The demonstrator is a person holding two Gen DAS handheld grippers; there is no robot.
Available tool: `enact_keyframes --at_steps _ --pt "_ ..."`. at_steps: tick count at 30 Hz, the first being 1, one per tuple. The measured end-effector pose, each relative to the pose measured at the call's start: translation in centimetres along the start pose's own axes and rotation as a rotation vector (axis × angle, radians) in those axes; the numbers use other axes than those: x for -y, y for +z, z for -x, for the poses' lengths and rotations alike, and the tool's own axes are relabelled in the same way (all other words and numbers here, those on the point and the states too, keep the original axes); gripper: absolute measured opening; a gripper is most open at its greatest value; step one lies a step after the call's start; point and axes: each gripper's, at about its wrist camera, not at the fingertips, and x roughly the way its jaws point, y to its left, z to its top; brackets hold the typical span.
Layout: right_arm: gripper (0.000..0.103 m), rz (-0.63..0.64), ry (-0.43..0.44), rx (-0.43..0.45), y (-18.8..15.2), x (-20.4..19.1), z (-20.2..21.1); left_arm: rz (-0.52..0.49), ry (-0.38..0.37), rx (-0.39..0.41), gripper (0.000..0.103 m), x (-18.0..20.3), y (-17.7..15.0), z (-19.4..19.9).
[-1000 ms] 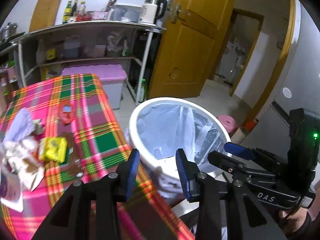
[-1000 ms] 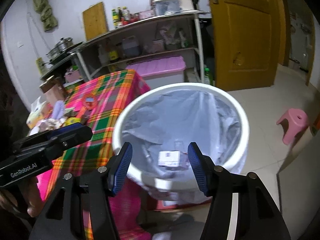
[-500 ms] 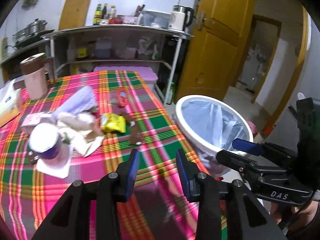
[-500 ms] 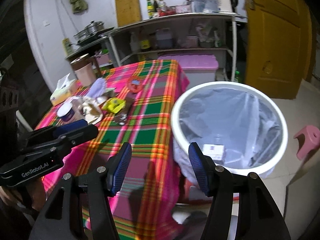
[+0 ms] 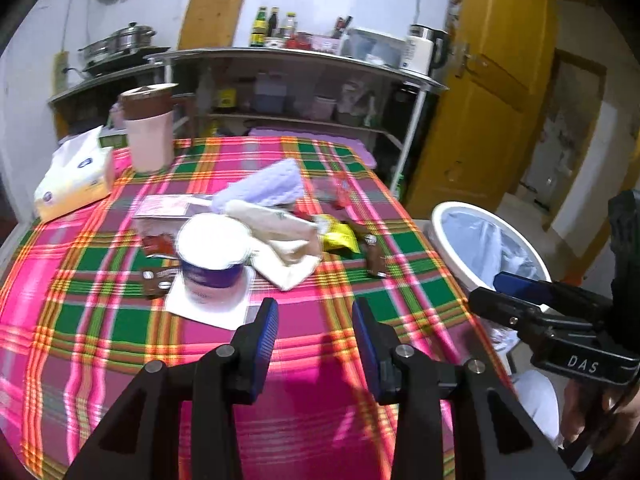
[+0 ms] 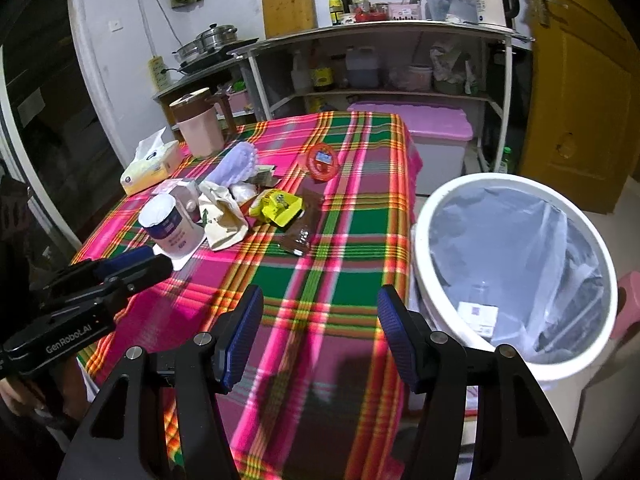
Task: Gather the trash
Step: 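Grasp the white yogurt tub with the left tool while the right tool grasps the brown wrapper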
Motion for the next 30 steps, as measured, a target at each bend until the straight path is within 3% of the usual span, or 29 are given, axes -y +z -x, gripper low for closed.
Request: enact_keyframes --at_steps 3,8,18,26,30 --pt "0.060 0.003 0.003 -0.010 0.4 -0.3 -0.8 0.023 0.038 0.011 0.046 -1.5 0.1 0.1" --pt "0.060 0.013 0.011 -0.028 1.4 -0.9 -2.4 0.053 0.084 0.013 0.047 -3.8 0.4 -0.3" --pt "0.060 0.015 0.019 -0.061 3.2 -1.5 -5.9 0.050 0.091 -0.001 0.048 -5.4 1.4 -2.5" --pt "0.053 0.007 0.012 -0.097 4.3 -1.6 -9.1 0.030 0.081 0.005 0.048 -5.4 2.1 -3.7" --pt "0.044 -0.002 0.004 -0.114 4.6 -1.5 -10.3 0.017 0.081 0.010 0.048 -5.2 2.3 -4.0"
